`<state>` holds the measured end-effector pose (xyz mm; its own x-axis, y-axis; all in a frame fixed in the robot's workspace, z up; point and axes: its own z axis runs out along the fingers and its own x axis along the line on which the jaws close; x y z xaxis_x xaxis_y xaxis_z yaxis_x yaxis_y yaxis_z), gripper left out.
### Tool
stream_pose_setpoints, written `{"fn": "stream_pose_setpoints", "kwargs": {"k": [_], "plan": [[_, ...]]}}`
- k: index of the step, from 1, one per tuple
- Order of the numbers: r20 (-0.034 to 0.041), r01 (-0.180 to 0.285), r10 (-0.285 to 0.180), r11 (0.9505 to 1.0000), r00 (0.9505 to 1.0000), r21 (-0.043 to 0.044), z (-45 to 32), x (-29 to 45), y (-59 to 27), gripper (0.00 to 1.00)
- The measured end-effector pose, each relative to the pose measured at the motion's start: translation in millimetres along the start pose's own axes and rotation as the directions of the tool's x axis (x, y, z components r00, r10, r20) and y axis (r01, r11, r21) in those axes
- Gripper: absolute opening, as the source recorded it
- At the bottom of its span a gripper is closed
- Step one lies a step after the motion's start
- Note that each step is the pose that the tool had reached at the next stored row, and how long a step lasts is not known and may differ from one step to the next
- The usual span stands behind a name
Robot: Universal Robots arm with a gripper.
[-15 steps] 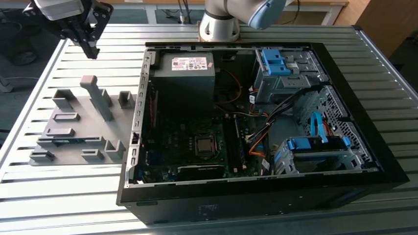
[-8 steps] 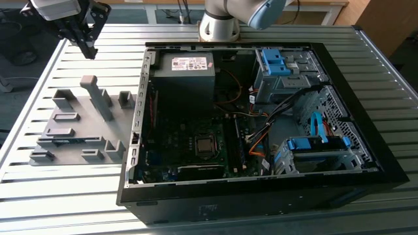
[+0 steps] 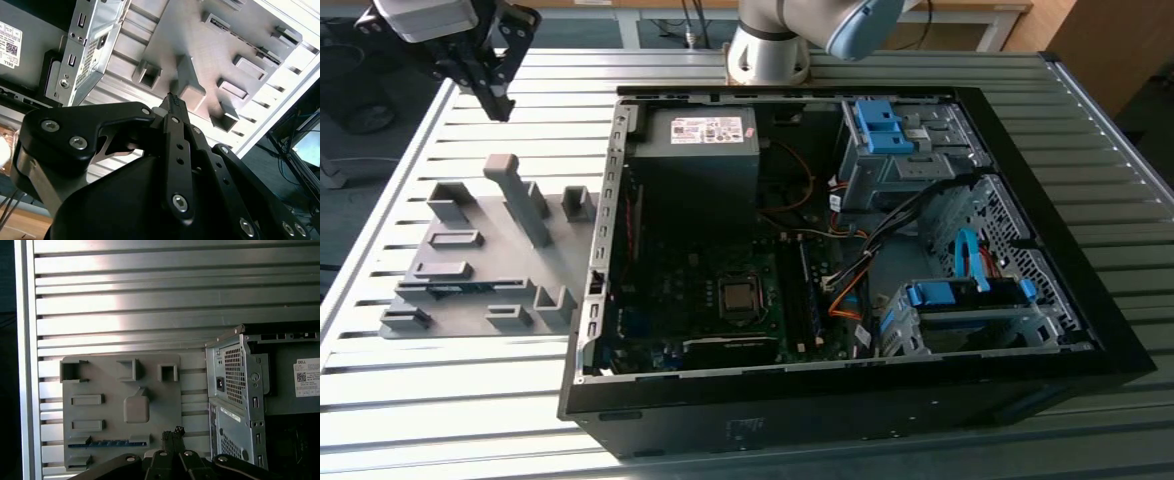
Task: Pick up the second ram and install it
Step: 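Reach for the second ram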
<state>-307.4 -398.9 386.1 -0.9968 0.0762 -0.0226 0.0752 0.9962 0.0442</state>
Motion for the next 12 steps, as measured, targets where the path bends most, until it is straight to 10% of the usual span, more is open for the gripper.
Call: {"fn": "stream_pose_setpoints", "kwargs": {"k": [12], "plan": [[-0.0004,0.0,0.0,1.0,1.0,0.0001,0.2,6.4,-0.5,0.11]]}}
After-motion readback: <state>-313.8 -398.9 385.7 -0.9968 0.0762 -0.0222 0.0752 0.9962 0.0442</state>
